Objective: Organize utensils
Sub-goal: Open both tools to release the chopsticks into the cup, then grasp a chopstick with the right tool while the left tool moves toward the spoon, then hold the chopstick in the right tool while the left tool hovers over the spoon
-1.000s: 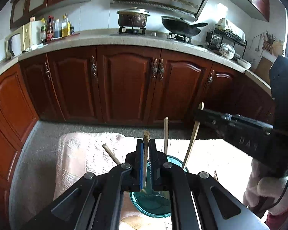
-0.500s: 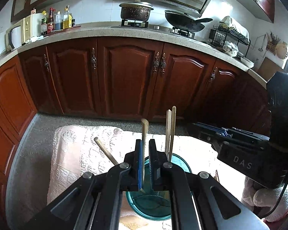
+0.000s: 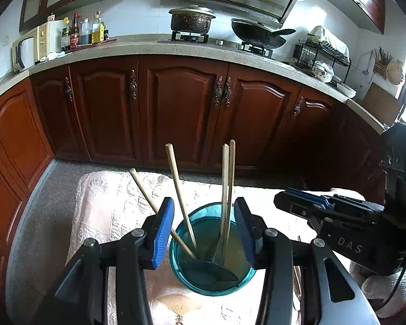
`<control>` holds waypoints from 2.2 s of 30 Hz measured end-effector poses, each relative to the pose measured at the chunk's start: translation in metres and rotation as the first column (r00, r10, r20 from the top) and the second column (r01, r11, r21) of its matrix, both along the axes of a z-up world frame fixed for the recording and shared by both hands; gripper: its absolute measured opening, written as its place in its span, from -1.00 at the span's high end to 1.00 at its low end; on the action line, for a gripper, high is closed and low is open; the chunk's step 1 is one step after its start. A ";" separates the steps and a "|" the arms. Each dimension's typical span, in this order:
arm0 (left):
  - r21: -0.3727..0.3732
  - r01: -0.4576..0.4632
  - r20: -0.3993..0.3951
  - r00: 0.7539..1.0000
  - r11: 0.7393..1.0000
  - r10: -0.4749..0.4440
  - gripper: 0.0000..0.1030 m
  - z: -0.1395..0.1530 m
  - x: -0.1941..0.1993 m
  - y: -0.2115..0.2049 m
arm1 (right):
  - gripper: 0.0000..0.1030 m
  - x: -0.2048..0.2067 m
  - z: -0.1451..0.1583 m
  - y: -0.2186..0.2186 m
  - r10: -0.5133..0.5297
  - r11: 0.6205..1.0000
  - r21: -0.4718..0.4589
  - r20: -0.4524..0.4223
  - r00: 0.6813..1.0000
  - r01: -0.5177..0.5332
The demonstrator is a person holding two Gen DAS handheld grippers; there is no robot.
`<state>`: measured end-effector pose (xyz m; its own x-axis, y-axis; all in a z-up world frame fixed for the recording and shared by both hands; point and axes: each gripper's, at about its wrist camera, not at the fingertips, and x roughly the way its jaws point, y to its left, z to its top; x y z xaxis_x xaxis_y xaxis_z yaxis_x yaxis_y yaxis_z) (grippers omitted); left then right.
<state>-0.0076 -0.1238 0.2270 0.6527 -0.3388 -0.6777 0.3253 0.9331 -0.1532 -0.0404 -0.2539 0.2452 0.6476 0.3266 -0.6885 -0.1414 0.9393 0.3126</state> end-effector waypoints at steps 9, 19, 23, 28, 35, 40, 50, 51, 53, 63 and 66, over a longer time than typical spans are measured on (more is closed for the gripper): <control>0.013 0.026 0.013 1.000 1.000 -0.027 -0.09 -0.002 -0.034 -0.015 | 0.53 -0.053 -0.001 -0.018 -0.052 0.999 -0.006 -0.007 0.999 0.052; 0.018 0.086 0.022 0.996 0.996 -0.087 -0.19 -0.002 -0.068 -0.038 | 0.49 -0.117 -0.016 -0.067 -0.141 0.990 -0.036 -0.061 0.988 0.139; -0.004 0.112 0.005 0.994 0.994 -0.112 -0.25 -0.004 -0.078 -0.045 | 0.47 -0.138 -0.033 -0.088 -0.188 0.981 -0.070 -0.107 0.976 0.181; -0.020 0.141 -0.042 0.989 0.990 -0.142 -0.30 -0.020 -0.088 -0.056 | 0.46 -0.155 -0.071 -0.108 -0.232 0.972 -0.085 -0.199 0.952 0.220; 0.009 0.164 -0.130 0.978 0.986 -0.161 -0.30 -0.055 -0.096 -0.066 | 0.46 -0.158 -0.125 -0.123 -0.258 0.966 -0.055 -0.298 0.919 0.253; 0.032 0.176 -0.173 0.971 0.984 -0.168 -0.30 -0.073 -0.098 -0.071 | 0.48 -0.144 -0.154 -0.124 -0.253 0.966 -0.047 -0.347 0.903 0.252; 0.077 0.204 -0.220 0.958 0.976 -0.183 -0.30 -0.100 -0.090 -0.093 | 0.83 -0.151 -0.166 -0.140 -0.311 0.948 -0.046 -0.350 0.884 0.315; 0.078 0.204 -0.225 0.957 0.976 -0.182 -0.30 -0.103 -0.088 -0.096 | 0.84 -0.157 -0.165 -0.145 -0.321 0.944 -0.043 -0.350 0.880 0.327; 0.080 0.203 -0.233 0.956 0.976 -0.180 -0.30 -0.111 -0.083 -0.105 | 0.84 -0.171 -0.165 -0.156 -0.349 0.934 -0.055 -0.354 0.868 0.353; 0.074 0.197 -0.276 0.946 0.978 -0.170 -0.30 -0.155 -0.049 -0.150 | 0.67 -0.201 -0.147 -0.193 -0.367 0.917 0.026 -0.339 0.866 0.398; 0.084 0.191 -0.275 0.948 0.978 -0.161 -0.30 -0.164 -0.041 -0.157 | 0.66 -0.196 -0.142 -0.198 -0.362 0.920 0.025 -0.333 0.871 0.392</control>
